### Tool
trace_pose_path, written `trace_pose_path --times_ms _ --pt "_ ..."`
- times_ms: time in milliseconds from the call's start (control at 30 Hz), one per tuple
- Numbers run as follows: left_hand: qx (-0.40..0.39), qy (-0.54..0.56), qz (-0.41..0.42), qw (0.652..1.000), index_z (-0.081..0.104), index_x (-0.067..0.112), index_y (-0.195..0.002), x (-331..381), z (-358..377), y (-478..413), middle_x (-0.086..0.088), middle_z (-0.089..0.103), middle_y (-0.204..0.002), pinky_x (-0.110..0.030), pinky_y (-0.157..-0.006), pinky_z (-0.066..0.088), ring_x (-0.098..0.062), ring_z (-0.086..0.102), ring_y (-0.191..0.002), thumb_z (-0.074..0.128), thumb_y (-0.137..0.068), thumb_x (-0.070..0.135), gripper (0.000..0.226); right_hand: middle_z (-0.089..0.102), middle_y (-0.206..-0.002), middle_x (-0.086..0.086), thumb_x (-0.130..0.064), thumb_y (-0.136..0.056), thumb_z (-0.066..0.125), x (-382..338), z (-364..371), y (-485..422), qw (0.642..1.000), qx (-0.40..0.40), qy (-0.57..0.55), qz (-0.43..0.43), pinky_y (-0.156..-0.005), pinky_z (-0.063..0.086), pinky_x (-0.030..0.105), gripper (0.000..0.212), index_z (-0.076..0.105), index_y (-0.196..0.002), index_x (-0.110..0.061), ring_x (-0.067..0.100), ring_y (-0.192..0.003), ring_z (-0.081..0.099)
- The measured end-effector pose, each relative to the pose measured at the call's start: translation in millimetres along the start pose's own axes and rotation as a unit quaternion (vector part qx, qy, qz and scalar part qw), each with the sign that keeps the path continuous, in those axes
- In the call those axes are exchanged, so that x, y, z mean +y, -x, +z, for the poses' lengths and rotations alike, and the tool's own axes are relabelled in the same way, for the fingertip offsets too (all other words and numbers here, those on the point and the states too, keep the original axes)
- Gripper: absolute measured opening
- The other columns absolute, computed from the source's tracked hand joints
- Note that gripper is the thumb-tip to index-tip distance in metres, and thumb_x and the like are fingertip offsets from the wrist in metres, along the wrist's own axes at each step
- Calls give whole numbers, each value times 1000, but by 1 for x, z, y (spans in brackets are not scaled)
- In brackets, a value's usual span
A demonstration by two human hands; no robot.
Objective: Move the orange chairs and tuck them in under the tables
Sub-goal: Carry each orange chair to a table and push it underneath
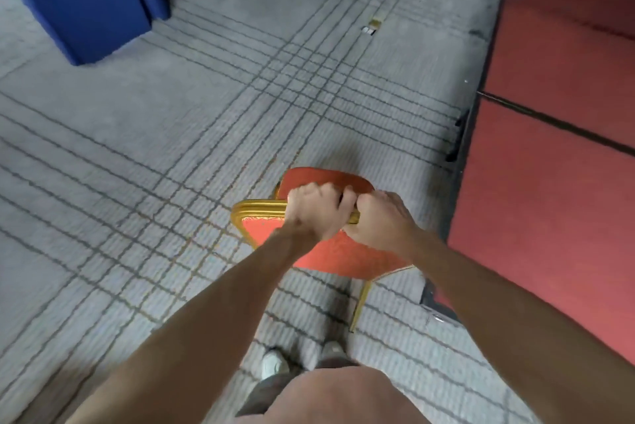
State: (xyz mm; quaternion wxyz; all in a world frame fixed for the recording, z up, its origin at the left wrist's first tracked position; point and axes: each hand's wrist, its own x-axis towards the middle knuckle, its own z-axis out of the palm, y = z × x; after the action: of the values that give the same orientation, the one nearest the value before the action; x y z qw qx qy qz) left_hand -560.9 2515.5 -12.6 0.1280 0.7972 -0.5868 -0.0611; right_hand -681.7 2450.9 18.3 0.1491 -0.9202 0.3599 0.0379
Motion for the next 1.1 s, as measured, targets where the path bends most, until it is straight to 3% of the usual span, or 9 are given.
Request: trace_pose_path --times_ms 167,233,333,433,500,633,733,900,1100 --pt "28 -4 26 999 69 17 -83 -14 -10 -39 -7 72 -86 -31 -57 29 -34 65 -81 19 -94 49 60 69 -69 13 -33 -80 71 4 -7 -30 997 81 -19 1 -67 52 36 27 66 -73 -7 37 -72 68" --pt "32 2 52 998 67 19 -79 -19 -20 -55 -7 71 -80 -30 -56 38 -34 64 -75 30 -97 39 45 63 -56 5 -34 -78 68 6 -10 -48 992 126 -9 -2 -56 47 30 26 64 -65 -12 32 -57 65" --pt "32 20 25 999 62 20 -65 -13 -25 -80 -4 67 -66 -30 -58 46 -30 63 -66 35 -98 41 47 38 -43 -7 -32 -77 62 18 -17 -68 986 165 0 13 -47 36 22 30 47 -54 -21 22 -39 47" --pt "67 25 24 997 56 19 -55 -13 -25 -110 -3 62 -55 -27 -52 43 -30 60 -55 41 -99 39 50 20 -42 -14 -32 -79 60 31 -27 -95 980 200 15 10 -44 24 19 36 38 -52 -22 13 -36 26" --pt "84 26 22 996 63 15 -58 -15 -28 -138 -5 62 -55 -28 -50 43 -30 60 -55 37 -99 41 54 17 -42 -14 -31 -78 65 42 -37 -119 975 224 6 -5 -46 24 20 39 37 -53 -23 13 -36 24" --pt "110 21 5 994 66 13 -62 -13 -35 -206 -8 65 -60 -31 -52 44 -34 62 -61 35 -101 42 58 33 -46 -11 -38 -85 60 72 -62 -177 976 218 -12 -10 -52 34 26 32 44 -60 -24 17 -45 37" --pt "93 2 -21 995 66 15 -68 -13 -39 -264 -9 69 -72 -34 -58 46 -36 65 -73 32 -102 45 56 45 -56 -9 -44 -86 55 94 -88 -224 985 169 -36 -13 -60 38 30 28 57 -69 -22 21 -56 49" --pt "69 -13 -34 997 70 17 -86 -14 -40 -337 -11 72 -89 -37 -67 47 -38 65 -88 32 -102 44 50 55 -62 -7 -46 -86 55 123 -115 -285 989 132 -59 -11 -65 46 33 28 61 -73 -22 21 -66 59" --pt "56 -34 -64 996 71 20 -87 -15 -33 -401 -11 71 -91 -34 -64 36 -37 63 -88 31 -100 46 49 61 -64 -6 -50 -85 59 154 -130 -341 990 111 -90 -9 -63 48 31 31 63 -75 -21 18 -64 60"
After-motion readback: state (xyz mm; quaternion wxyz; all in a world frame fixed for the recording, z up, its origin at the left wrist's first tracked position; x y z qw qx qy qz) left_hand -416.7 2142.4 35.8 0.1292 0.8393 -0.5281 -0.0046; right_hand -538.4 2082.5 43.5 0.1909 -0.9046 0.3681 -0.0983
